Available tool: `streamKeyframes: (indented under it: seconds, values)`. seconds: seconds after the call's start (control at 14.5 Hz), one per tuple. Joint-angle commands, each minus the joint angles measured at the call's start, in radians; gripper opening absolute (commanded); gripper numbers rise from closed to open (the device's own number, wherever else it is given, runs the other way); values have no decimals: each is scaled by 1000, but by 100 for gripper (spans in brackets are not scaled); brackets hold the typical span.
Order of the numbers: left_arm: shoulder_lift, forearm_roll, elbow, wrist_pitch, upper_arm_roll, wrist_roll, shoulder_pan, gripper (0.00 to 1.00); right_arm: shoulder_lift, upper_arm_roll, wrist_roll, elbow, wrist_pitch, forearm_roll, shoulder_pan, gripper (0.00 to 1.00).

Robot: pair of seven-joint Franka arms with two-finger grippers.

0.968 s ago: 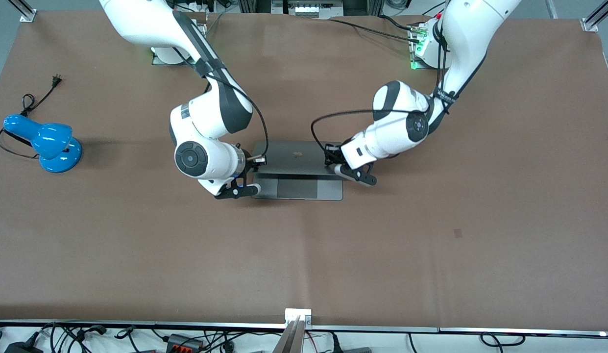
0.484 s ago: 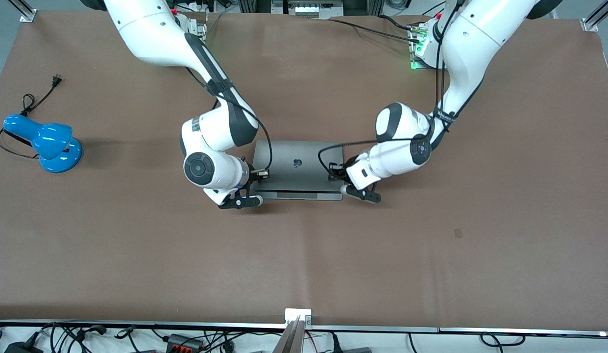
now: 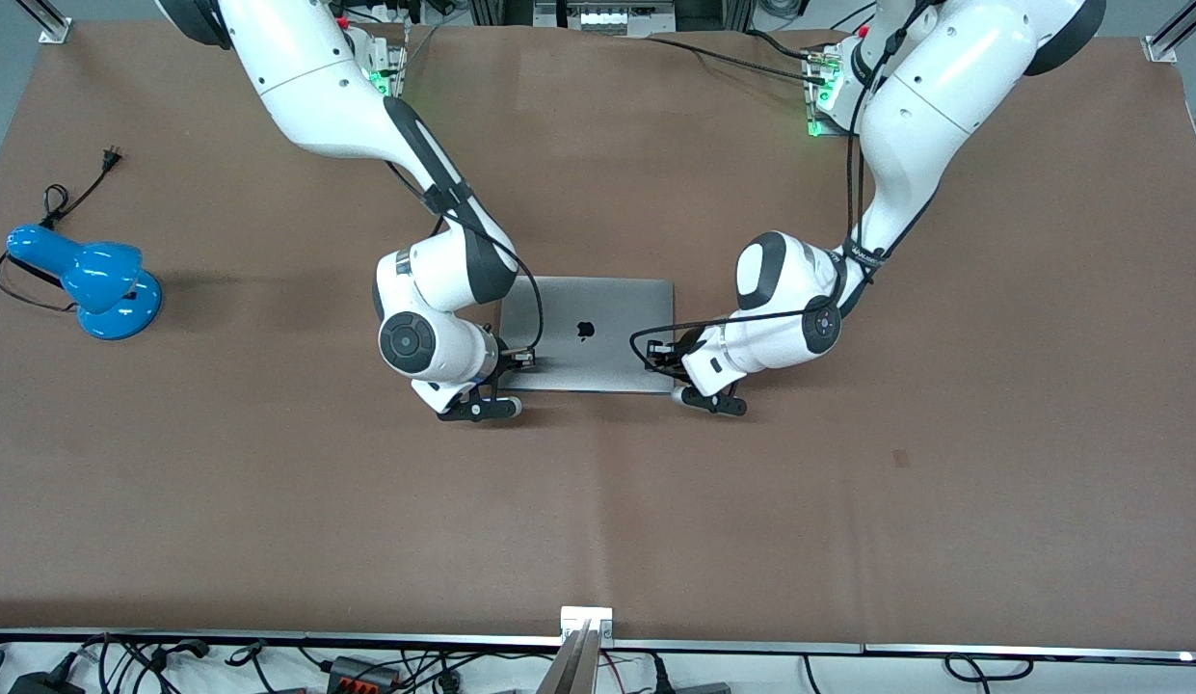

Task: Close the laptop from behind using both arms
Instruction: 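Press the closed lid flat, then lift both grippers away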

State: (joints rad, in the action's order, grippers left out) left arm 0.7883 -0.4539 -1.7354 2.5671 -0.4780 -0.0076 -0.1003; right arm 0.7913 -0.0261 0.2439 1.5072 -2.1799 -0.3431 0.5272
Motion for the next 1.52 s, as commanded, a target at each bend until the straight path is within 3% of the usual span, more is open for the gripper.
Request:
streamKeyframes:
  seconds: [0.0, 0.48, 0.62, 0.97, 1.18, 1.45]
  values:
    - [35, 15, 34, 1, 39, 14, -34, 0, 25, 5, 5, -28, -12, -2, 0, 0]
    - [20, 17, 40, -2, 76, 9, -58, 0, 25, 5, 3, -47, -12, 1, 2, 0]
    - [-29, 26, 36, -31, 78, 9, -39, 0, 22, 5, 5, -48, -11, 9, 2, 0]
    - [-191, 105, 40, -328, 79, 11, 53, 0, 2, 2, 5, -44, -3, 19, 4, 0]
    - [-263, 220, 86, -545, 79, 12, 112, 0, -59, -38, 6, -44, 95, 55, 5, 0]
    - [-284, 443, 200, -827, 78, 15, 185, 0, -147, -89, 5, -33, 259, 153, -6, 0]
